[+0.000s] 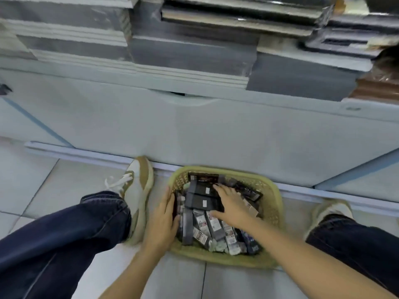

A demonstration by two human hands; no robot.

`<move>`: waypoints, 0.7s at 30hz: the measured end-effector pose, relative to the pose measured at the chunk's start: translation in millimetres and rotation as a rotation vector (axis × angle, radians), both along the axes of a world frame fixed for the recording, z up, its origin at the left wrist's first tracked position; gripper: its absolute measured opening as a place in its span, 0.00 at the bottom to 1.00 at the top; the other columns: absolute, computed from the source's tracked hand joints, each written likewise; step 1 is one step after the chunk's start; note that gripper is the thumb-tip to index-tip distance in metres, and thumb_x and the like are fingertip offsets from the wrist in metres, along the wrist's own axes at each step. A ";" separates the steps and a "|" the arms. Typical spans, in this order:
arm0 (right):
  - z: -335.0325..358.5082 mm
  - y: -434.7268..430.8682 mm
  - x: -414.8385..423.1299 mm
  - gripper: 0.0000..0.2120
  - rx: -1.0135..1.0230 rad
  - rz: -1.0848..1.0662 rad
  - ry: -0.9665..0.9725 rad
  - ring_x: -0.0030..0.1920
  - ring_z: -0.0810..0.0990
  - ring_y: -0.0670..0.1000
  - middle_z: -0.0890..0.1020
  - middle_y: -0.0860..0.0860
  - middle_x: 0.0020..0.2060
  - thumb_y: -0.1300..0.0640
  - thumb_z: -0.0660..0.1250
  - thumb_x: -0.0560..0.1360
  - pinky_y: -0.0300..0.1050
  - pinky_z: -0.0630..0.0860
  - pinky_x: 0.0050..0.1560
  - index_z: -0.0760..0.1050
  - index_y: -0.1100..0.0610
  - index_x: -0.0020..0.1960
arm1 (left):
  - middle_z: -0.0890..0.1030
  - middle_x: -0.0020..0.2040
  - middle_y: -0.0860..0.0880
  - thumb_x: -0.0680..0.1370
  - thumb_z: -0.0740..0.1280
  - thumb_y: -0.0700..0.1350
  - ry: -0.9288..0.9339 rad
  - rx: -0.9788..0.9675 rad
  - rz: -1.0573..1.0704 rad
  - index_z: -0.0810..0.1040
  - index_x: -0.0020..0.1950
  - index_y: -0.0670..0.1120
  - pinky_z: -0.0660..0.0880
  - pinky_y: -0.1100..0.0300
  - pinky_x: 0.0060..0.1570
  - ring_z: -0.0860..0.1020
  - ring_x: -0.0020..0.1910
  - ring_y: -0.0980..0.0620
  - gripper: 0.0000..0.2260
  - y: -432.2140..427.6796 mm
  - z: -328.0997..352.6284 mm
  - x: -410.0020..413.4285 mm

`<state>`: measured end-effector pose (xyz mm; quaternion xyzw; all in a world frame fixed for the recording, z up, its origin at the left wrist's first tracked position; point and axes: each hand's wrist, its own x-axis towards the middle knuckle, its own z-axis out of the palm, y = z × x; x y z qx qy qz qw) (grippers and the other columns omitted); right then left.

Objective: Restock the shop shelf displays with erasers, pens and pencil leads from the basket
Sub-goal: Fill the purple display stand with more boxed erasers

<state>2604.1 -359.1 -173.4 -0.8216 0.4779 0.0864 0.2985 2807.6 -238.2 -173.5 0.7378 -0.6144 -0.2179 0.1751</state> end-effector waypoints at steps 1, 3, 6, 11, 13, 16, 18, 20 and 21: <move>-7.5 -0.8 3.5 0.44 -0.039 0.006 0.036 0.75 0.55 0.54 0.56 0.51 0.76 0.39 0.68 0.73 0.51 0.59 0.73 0.49 0.53 0.79 | 0.53 0.80 0.45 0.81 0.64 0.42 0.007 -0.041 0.017 0.59 0.77 0.39 0.65 0.50 0.72 0.62 0.75 0.46 0.27 -1.2 -2.3 -1.6; -20.9 -2.0 9.9 0.47 -0.117 0.033 0.096 0.71 0.58 0.55 0.60 0.52 0.72 0.36 0.69 0.71 0.52 0.62 0.68 0.50 0.52 0.79 | 0.54 0.80 0.46 0.80 0.64 0.41 -0.003 -0.076 0.047 0.61 0.77 0.39 0.63 0.50 0.73 0.62 0.76 0.47 0.26 -2.7 -8.0 -3.5; -29.0 1.0 12.7 0.42 -0.191 0.091 0.068 0.66 0.65 0.55 0.69 0.53 0.66 0.37 0.69 0.72 0.50 0.66 0.64 0.56 0.55 0.77 | 0.53 0.80 0.47 0.80 0.63 0.41 0.004 -0.086 0.066 0.61 0.77 0.40 0.59 0.54 0.74 0.60 0.76 0.49 0.26 0.8 -9.9 -5.0; -25.8 4.7 7.2 0.20 -0.177 0.043 -0.096 0.51 0.75 0.50 0.75 0.52 0.54 0.48 0.59 0.81 0.41 0.72 0.49 0.70 0.59 0.67 | 0.56 0.79 0.45 0.80 0.64 0.41 -0.027 -0.048 0.084 0.64 0.75 0.39 0.61 0.51 0.73 0.61 0.75 0.46 0.24 -1.8 -6.3 -7.6; -18.9 0.5 3.3 0.14 -0.052 -0.045 -0.154 0.44 0.75 0.48 0.77 0.50 0.47 0.49 0.57 0.82 0.40 0.73 0.43 0.73 0.58 0.58 | 0.62 0.77 0.42 0.80 0.65 0.40 -0.076 -0.065 0.092 0.68 0.73 0.38 0.62 0.47 0.73 0.62 0.75 0.42 0.21 -3.1 0.4 -11.1; -8.2 -3.4 -7.5 0.11 0.236 -0.221 -0.384 0.39 0.78 0.50 0.79 0.49 0.41 0.47 0.58 0.82 0.40 0.72 0.38 0.74 0.54 0.50 | 0.73 0.68 0.40 0.79 0.66 0.39 -0.079 -0.153 0.101 0.75 0.66 0.38 0.66 0.46 0.68 0.69 0.68 0.40 0.16 -9.2 10.6 -20.4; 2.8 1.3 -10.2 0.10 0.390 -0.303 -0.557 0.46 0.81 0.51 0.83 0.51 0.46 0.46 0.60 0.81 0.38 0.73 0.46 0.76 0.49 0.52 | 0.79 0.60 0.45 0.79 0.66 0.39 0.124 -0.186 0.163 0.78 0.62 0.41 0.70 0.53 0.62 0.73 0.61 0.47 0.12 -16.4 20.5 -31.9; 13.7 8.9 -7.7 0.09 0.525 -0.324 -0.650 0.52 0.81 0.50 0.83 0.48 0.49 0.43 0.61 0.79 0.42 0.75 0.55 0.78 0.43 0.52 | 0.84 0.53 0.52 0.80 0.65 0.43 0.646 -0.060 0.315 0.79 0.60 0.45 0.74 0.64 0.52 0.80 0.54 0.56 0.09 -26.4 34.4 -45.0; 17.1 13.2 -5.2 0.09 0.590 -0.316 -0.665 0.51 0.82 0.51 0.83 0.45 0.47 0.41 0.62 0.78 0.46 0.77 0.57 0.79 0.41 0.50 | 0.85 0.51 0.51 0.81 0.65 0.45 0.968 0.040 0.384 0.79 0.60 0.44 0.76 0.66 0.48 0.82 0.51 0.56 0.10 -31.1 40.6 -52.0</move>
